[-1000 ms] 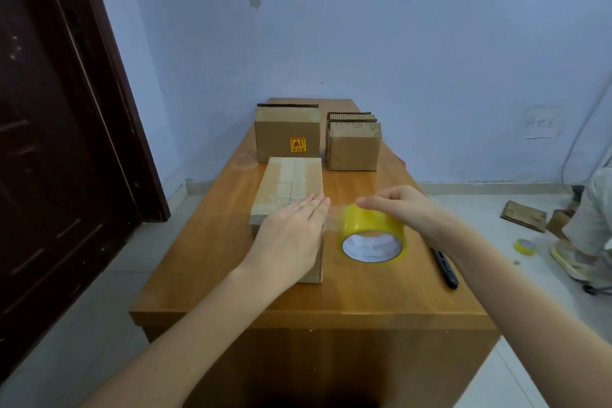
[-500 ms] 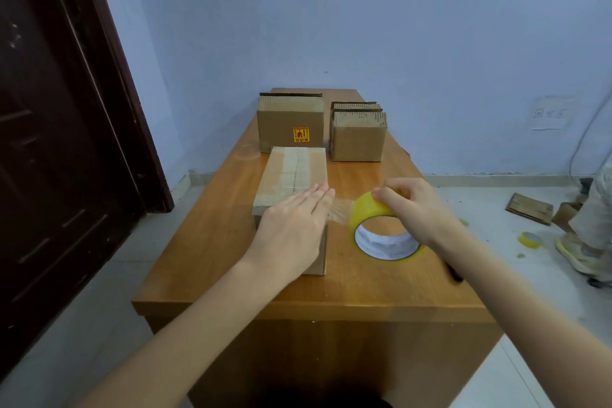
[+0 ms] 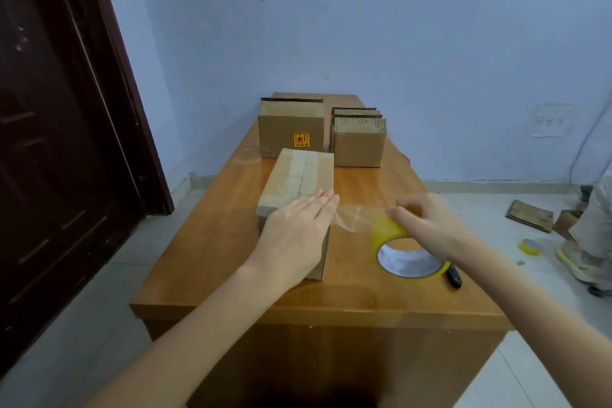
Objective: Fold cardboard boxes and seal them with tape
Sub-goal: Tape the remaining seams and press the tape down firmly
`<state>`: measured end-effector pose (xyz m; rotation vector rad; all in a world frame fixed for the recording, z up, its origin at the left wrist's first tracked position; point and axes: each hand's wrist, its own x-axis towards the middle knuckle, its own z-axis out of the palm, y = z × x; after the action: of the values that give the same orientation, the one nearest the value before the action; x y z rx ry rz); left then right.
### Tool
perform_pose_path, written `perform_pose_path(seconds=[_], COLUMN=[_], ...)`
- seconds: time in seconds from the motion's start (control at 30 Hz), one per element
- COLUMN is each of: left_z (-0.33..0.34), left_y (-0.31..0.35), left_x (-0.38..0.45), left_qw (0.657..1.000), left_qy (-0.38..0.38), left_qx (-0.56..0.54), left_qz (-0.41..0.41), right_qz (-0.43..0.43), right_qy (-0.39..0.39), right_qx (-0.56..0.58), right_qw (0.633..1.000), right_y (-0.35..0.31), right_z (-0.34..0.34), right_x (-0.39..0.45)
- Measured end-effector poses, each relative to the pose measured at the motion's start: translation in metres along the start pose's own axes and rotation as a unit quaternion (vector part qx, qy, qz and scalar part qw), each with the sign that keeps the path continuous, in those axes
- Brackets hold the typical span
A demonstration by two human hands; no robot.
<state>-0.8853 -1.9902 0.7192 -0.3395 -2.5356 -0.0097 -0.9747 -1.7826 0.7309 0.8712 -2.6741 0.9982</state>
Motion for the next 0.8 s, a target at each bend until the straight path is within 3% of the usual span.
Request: perform_pose_path(seconds=[0.07, 0.17, 0.23, 0.6, 0.8], left_z=[-0.001, -0.006, -0.007, -0.015, -0.024], left_y=[0.000, -0.001, -0.003, -0.009, -0.009], left_x=[0.002, 0.003, 0.004, 0.009, 0.014], left_qw=[1.000, 1.000, 1.000, 0.996, 0.991], left_qy=[-0.004, -0.009, -0.019, -0.076, -0.114], left_qx=[-0.006, -0.008, -0.013, 0.033, 0.058], left_qz=[0.004, 0.004, 0.002, 0.022, 0.048], right_qz=[0.019, 0.074, 0.072, 0.004, 0.043], right_qy=[-0.026, -0.138, -0.159, -0.120, -0.111], right_qx=[-0.035, -0.138, -0.207, -0.382, -0.288], right_qw=[0.999, 0.978, 0.963, 0.916, 0.950], right_y=[-0.002, -0.009, -0.014, -0.032, -0.021], right_z=[0.000, 0.010, 0.022, 0.052, 0.046], right_x=[0.002, 0.009, 0.013, 0.015, 0.022])
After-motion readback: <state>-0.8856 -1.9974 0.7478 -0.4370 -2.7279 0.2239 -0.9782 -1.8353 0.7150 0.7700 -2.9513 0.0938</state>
